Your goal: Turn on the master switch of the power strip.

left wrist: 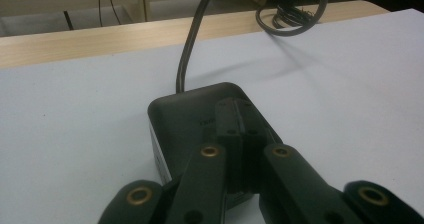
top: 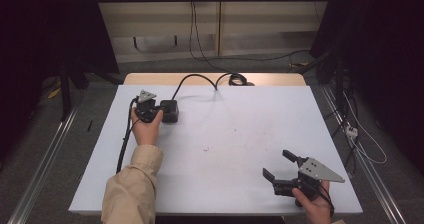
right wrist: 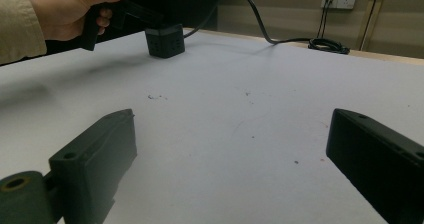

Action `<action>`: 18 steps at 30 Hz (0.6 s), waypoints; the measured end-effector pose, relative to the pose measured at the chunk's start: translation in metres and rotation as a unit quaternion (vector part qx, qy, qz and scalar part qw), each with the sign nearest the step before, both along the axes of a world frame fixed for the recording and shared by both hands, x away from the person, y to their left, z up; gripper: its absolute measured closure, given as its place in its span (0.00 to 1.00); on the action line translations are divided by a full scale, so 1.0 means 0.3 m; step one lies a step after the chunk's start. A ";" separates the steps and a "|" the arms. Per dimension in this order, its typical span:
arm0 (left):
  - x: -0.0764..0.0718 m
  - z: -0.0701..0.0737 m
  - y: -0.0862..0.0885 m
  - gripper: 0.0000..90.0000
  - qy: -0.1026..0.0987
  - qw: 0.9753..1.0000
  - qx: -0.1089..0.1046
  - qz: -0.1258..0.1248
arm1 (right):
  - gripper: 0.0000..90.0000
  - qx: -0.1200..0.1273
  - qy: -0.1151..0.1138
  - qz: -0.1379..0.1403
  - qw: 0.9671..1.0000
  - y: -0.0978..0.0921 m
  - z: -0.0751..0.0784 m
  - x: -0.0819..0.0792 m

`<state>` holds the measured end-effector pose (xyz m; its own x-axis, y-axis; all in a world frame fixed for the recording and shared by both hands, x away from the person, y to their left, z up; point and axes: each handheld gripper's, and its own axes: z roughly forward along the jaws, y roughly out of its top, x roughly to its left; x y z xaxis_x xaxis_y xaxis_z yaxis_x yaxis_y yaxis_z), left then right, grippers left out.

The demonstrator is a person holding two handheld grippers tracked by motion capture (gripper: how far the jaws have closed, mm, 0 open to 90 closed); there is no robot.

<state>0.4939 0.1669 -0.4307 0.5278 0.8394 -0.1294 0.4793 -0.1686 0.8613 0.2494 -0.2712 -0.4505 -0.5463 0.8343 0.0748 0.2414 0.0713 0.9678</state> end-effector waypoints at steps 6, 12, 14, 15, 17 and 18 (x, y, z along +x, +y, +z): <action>-0.002 0.004 -0.003 1.00 -0.003 1.000 0.000 0.003 | 0.06 0.000 0.000 0.001 1.000 0.001 0.000 0.002; -0.003 0.006 0.001 1.00 -0.002 1.000 0.005 0.001 | 0.06 0.002 0.000 0.002 1.000 0.003 -0.001 0.006; -0.003 0.007 0.004 0.97 -0.003 1.000 0.008 0.003 | 0.06 0.002 0.000 0.001 1.000 0.004 -0.001 0.008; -0.004 0.007 0.005 0.95 -0.002 1.000 0.007 0.005 | 0.06 0.002 0.000 0.002 1.000 0.005 -0.001 0.009; -0.005 0.009 0.009 0.91 -0.003 1.000 0.007 0.010 | 0.06 0.002 0.000 0.003 1.000 0.007 -0.001 0.010; -0.005 0.009 0.009 0.90 -0.003 1.000 0.007 0.010 | 0.06 0.002 0.000 0.003 1.000 0.007 -0.001 0.010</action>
